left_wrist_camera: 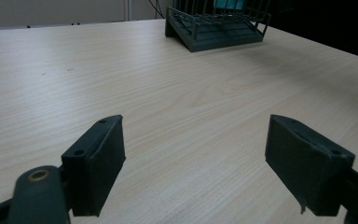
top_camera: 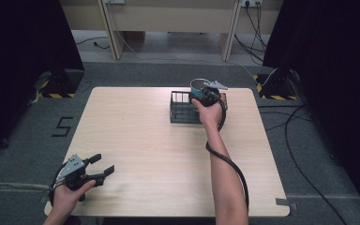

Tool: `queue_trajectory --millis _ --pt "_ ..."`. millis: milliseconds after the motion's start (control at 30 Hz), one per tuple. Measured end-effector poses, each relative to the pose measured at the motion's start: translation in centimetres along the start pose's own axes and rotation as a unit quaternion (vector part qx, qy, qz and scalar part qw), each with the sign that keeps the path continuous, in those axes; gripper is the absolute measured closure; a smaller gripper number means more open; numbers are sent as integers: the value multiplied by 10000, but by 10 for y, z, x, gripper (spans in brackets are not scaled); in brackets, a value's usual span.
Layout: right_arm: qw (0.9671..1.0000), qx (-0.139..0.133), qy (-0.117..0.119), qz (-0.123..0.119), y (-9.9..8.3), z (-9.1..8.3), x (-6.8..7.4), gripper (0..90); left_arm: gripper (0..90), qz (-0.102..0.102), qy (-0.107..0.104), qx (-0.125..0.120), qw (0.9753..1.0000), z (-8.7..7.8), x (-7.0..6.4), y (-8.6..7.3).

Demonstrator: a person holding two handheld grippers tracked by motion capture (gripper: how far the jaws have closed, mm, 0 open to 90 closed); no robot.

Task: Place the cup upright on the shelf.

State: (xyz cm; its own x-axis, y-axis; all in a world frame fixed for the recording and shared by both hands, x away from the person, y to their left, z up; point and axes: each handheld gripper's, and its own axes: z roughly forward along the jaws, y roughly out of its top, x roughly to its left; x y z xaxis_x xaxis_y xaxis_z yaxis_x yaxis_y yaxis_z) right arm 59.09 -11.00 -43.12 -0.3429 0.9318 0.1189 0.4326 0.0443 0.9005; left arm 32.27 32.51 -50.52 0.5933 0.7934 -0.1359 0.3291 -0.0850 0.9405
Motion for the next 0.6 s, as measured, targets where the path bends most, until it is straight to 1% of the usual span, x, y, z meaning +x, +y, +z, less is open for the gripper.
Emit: queue_trajectory --millis 67,300,600 --pt "10000 83 -15 7 -2 2 1 181 193 -2 2 -3 10000 0 0 0" --pt "9998 206 -49 8 -5 5 0 180 193 -6 0 -11 10000 0 0 0" --pt "9995 291 -87 -41 -7 6 -1 180 193 -8 1 -12 10000 0 0 0"
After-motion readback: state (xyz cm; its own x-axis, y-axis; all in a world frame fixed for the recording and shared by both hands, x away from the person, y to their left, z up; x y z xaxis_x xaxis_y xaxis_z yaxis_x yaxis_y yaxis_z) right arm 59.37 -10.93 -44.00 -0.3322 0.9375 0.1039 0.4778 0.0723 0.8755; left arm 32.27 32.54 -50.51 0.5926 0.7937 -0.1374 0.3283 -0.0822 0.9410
